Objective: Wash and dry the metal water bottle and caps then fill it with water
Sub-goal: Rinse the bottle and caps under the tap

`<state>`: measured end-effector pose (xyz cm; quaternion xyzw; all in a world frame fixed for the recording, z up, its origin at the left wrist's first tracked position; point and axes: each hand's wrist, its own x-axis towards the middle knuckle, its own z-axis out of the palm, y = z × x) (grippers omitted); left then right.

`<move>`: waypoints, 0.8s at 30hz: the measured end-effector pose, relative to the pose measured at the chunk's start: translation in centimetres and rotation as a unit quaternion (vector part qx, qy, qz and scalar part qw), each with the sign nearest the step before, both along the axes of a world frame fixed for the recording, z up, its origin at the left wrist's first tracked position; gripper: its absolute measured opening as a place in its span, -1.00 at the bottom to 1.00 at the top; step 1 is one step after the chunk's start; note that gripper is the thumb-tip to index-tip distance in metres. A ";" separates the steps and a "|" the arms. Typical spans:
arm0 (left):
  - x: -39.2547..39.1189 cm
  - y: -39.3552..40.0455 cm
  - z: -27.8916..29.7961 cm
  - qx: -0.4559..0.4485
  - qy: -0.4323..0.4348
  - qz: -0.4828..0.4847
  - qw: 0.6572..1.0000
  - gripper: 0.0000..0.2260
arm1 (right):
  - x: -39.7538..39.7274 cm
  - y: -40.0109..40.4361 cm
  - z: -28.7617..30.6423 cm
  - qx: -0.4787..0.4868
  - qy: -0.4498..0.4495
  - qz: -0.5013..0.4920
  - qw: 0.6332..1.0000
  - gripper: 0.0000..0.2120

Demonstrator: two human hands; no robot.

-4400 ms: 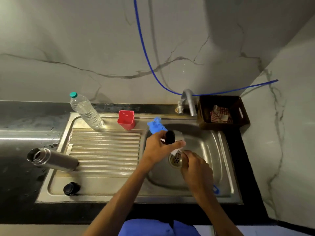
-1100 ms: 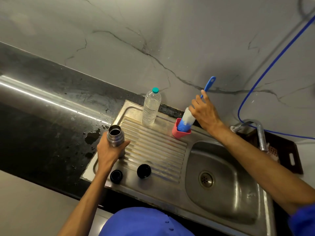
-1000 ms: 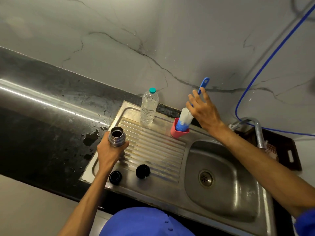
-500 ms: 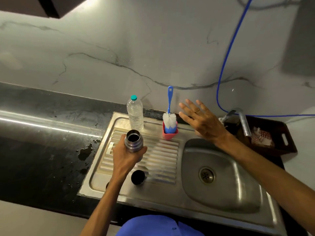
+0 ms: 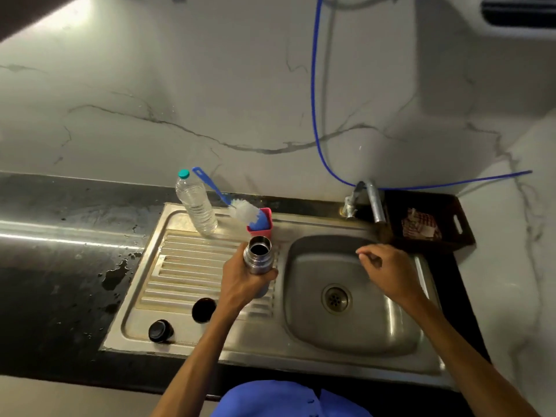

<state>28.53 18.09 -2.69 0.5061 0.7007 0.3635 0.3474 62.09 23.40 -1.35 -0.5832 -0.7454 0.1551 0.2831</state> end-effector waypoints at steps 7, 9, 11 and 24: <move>6.9 -0.3 -2.0 -0.022 0.012 -0.029 0.999 -0.42 | 6.8 -3.2 -4.7 -0.112 0.058 -0.062 0.990 -0.87; 8.5 -0.6 -2.3 -0.025 0.004 -0.027 0.999 -0.41 | 7.7 -3.7 -5.3 -0.130 0.059 -0.058 0.988 -0.85; 9.9 -0.9 -2.8 -0.031 -0.001 -0.019 0.999 -0.42 | 8.5 -3.9 -5.7 -0.143 0.058 -0.053 0.987 -0.85; 15.1 0.7 -5.3 -0.044 0.025 -0.054 0.997 -0.36 | 9.8 -0.6 -4.2 -0.186 0.079 0.001 0.979 -0.87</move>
